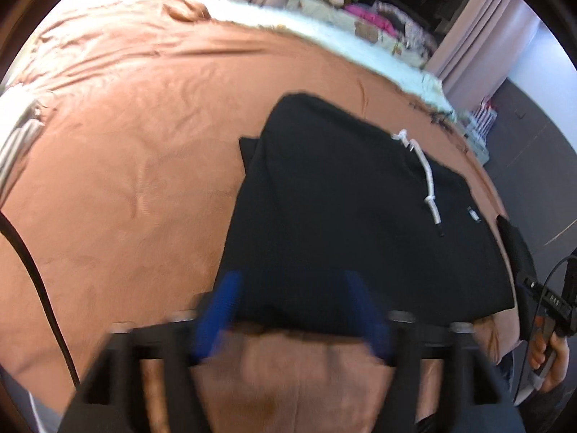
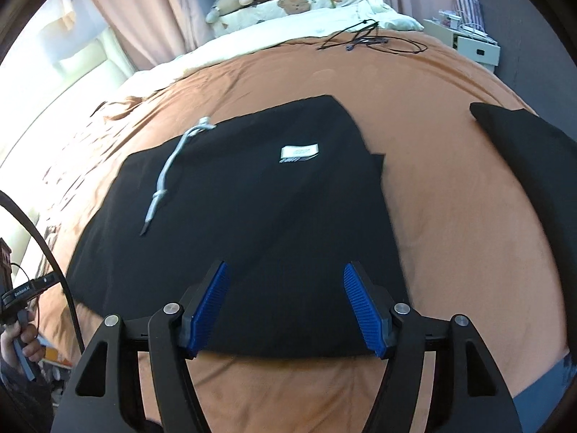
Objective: Fold large clothes
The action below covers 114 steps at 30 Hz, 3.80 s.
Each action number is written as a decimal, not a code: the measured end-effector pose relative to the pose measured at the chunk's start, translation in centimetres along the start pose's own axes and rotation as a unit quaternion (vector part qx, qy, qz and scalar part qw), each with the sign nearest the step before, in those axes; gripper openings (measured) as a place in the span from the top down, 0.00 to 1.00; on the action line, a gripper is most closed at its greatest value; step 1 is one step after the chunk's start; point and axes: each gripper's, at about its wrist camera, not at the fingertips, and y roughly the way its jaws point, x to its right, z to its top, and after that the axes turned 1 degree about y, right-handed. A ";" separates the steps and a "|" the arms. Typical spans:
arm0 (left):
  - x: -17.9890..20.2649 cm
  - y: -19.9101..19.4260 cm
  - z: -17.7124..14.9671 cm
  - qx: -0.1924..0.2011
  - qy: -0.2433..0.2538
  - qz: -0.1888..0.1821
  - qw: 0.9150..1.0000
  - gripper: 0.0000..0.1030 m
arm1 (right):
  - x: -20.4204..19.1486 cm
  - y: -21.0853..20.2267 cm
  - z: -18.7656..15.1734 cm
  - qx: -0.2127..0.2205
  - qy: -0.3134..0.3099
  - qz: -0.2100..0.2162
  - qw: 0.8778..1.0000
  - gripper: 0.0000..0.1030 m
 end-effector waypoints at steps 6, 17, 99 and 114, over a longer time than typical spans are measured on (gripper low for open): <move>1.1 -4.6 -2.8 0.053 0.009 0.004 0.999 0.17 | -1.4 -4.5 -2.9 0.031 -0.023 -0.008 0.999 0.37; 3.4 -10.8 -8.1 0.139 0.048 0.016 0.989 0.17 | -3.8 -13.2 -12.0 0.170 -0.132 -0.021 0.976 0.37; -4.3 0.9 -2.9 0.021 -0.165 -0.132 0.977 0.84 | -10.9 5.6 -5.4 -0.041 -0.057 0.082 0.994 0.85; -4.2 2.1 -2.0 0.000 -0.185 -0.116 0.976 0.84 | -12.4 11.1 2.1 -0.052 -0.012 0.020 0.998 0.86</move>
